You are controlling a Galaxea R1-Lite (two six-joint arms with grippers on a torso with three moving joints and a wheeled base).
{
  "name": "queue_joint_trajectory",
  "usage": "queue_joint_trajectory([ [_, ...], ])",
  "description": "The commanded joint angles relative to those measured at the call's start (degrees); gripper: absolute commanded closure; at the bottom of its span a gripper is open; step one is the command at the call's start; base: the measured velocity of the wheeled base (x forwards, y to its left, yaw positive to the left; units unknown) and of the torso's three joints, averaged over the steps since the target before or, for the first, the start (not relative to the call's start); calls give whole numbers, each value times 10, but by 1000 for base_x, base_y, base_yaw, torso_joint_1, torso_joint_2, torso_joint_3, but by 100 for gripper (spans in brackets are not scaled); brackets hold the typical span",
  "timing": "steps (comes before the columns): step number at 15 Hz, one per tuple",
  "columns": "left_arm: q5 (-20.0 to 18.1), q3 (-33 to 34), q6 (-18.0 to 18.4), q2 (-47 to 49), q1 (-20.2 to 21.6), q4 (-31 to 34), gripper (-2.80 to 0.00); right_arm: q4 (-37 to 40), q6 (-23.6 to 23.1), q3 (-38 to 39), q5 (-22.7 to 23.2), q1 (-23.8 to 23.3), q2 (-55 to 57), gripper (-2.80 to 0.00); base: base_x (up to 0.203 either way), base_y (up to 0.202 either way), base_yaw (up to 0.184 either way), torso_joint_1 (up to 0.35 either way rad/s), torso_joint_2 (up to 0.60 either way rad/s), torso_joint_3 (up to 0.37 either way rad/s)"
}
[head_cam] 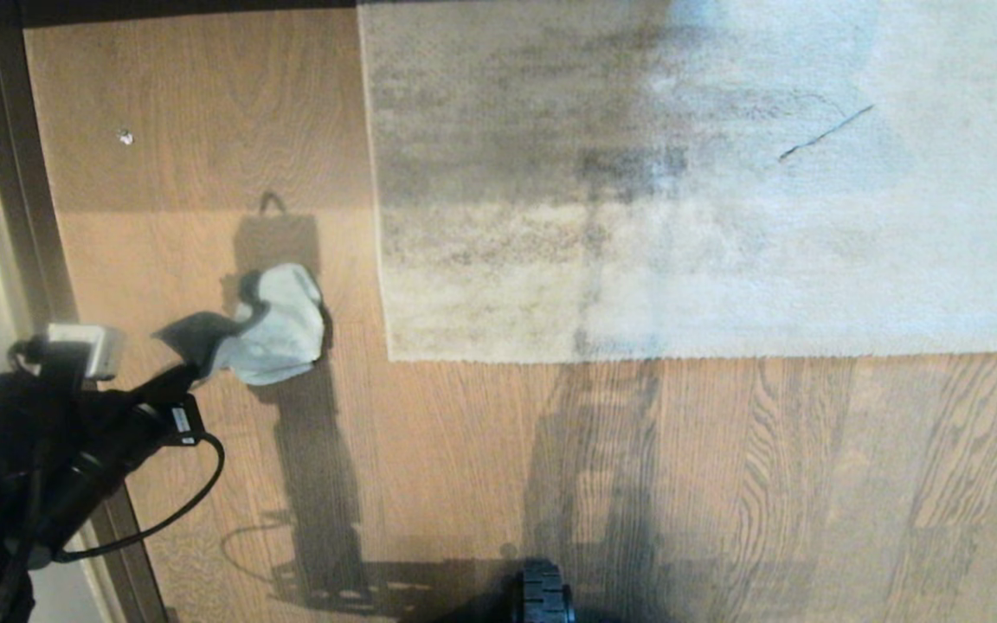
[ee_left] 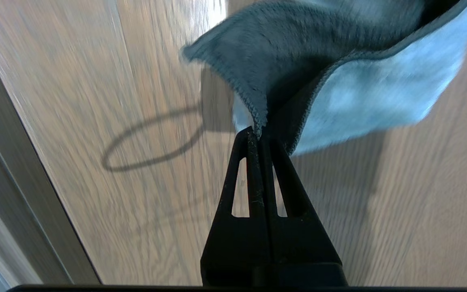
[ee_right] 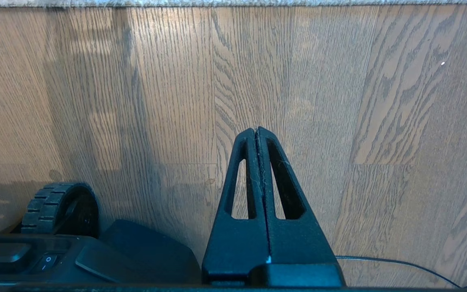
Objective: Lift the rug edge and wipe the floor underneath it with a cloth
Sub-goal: Put down the rag
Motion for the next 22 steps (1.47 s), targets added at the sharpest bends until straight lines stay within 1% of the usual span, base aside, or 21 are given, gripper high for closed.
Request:
queue_joint_trajectory([
  [1, 0, 0, 0, 21, 2, -27, 0, 0, 0, 0, 0, 0, 1, 0, 0, 0, 0, 0, 0, 0],
  [3, 0, 0, -1, 23, 2, -27, 0, 0, 0, 0, 0, 0, 1, 0, 0, 0, 0, 0, 0, 0],
  [4, 0, 0, -2, 24, 1, -27, -280, 0, 0, 0, 0, 0, 1, 0, 0, 0, 0, 0, 0, 0],
  [9, 0, 4, -1, 13, -6, -27, -280, 0, 0, 0, 0, 0, 1, 0, 0, 0, 0, 0, 0, 0],
  [17, 0, 28, -1, -23, -7, -27, -280, 0, 0, 0, 0, 0, 1, 0, 0, 0, 0, 0, 0, 0],
  [22, 0, 30, -2, -37, -7, -27, -280, 0, 0, 0, 0, 0, 1, 0, 0, 0, 0, 0, 0, 0],
])
